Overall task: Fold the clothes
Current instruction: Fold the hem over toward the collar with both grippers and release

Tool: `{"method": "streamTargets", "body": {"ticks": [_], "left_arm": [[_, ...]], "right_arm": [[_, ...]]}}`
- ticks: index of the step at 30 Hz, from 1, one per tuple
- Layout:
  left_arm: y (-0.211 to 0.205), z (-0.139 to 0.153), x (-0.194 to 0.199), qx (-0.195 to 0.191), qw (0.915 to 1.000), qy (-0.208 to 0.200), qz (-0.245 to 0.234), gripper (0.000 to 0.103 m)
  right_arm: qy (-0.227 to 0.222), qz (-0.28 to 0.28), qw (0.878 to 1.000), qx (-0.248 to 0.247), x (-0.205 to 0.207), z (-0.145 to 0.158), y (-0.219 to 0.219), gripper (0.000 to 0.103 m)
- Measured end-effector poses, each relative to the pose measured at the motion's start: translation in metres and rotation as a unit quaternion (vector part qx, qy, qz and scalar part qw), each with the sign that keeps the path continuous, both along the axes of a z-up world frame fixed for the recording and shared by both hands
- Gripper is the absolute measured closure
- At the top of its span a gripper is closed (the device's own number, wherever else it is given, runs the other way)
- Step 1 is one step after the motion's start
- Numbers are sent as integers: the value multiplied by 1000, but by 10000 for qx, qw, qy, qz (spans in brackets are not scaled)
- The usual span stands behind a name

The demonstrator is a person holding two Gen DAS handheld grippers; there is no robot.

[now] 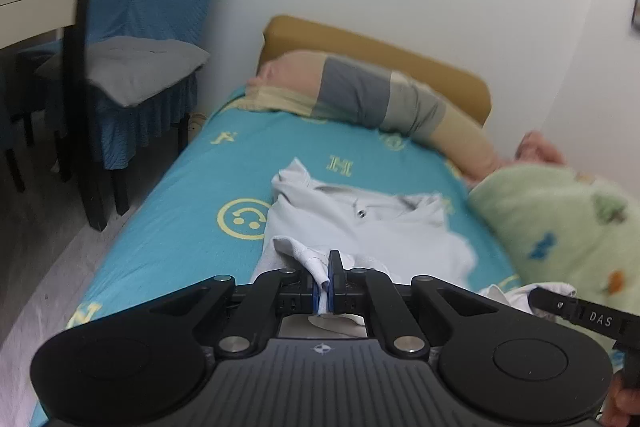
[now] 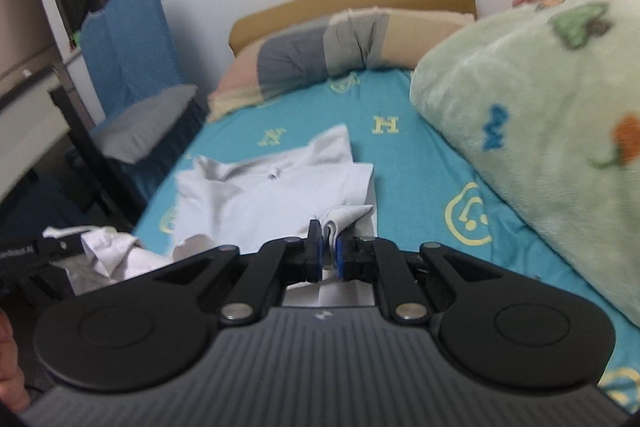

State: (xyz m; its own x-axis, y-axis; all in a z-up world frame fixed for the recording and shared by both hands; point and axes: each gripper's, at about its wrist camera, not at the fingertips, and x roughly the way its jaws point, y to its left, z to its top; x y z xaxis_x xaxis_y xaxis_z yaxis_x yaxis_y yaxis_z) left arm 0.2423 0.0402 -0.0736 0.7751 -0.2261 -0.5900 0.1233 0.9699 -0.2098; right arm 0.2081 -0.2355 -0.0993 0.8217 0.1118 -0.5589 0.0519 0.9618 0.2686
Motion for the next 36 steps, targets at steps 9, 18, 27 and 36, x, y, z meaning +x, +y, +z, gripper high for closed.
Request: {"method": "streamTargets", "body": {"ticks": [9, 18, 27, 36], "left_arm": [[-1, -50, 25, 351, 9987, 352, -111, 86], [-6, 27, -43, 536, 9981, -68, -306, 21], [-11, 102, -146, 599, 9950, -698, -398, 9], [-13, 121, -217, 756, 9925, -923, -256, 6]], "right_arm": [[558, 8, 9984, 43, 38, -54, -2, 88], [136, 113, 9998, 13, -18, 12, 7, 27], [-502, 201, 9984, -132, -107, 92, 22, 27], [-835, 98, 9963, -178, -174, 130, 20, 27]]}}
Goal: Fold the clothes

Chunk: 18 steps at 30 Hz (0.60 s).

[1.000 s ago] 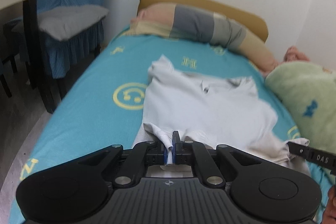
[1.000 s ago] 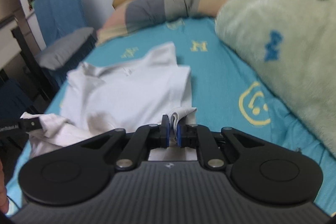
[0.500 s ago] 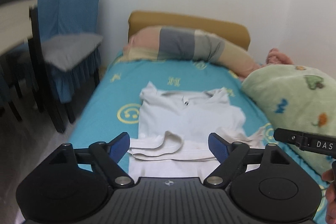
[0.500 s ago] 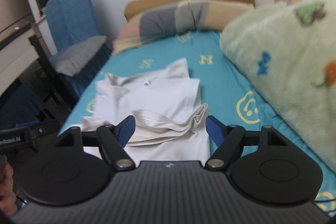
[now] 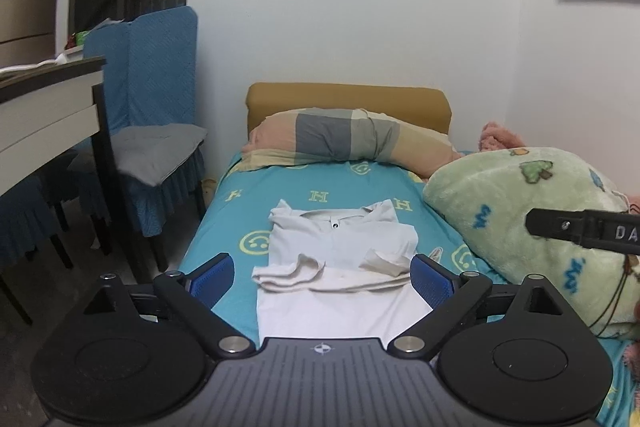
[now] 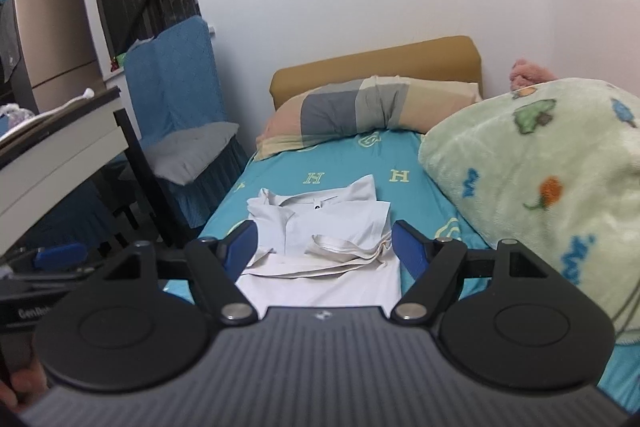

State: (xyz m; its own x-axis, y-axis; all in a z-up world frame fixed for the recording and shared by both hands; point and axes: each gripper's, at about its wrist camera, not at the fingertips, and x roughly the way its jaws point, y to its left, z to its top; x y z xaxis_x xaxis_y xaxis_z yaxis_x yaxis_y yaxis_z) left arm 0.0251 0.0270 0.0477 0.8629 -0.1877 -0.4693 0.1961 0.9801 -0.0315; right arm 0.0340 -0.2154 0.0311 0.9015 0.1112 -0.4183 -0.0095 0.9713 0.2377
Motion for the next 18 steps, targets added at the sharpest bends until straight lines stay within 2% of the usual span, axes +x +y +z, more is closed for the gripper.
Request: {"method": "streamTargets", "body": {"ticks": [3, 5, 10, 12, 16, 18], "left_arm": [[5, -10, -12, -70, 10000, 33, 46, 6], [7, -15, -18, -57, 9999, 36, 85, 6], [9, -29, -33, 20, 9999, -96, 136, 5], [5, -36, -37, 165, 9996, -198, 95, 4], [-5, -46, -32, 294, 9995, -108, -36, 4], [-9, -50, -29, 290, 9995, -34, -81, 4]], "right_arm": [[-13, -58, 9999, -99, -14, 1, 3, 27], [-184, -13, 9997, -132, -24, -2, 5, 27], [-318, 34, 9994, 117, -38, -30, 1, 27], [-262, 50, 9996, 22, -39, -42, 3, 27], [-234, 198, 9989, -367, -40, -57, 9, 27], [-239, 232, 9987, -373, -39, -60, 9, 27]]}}
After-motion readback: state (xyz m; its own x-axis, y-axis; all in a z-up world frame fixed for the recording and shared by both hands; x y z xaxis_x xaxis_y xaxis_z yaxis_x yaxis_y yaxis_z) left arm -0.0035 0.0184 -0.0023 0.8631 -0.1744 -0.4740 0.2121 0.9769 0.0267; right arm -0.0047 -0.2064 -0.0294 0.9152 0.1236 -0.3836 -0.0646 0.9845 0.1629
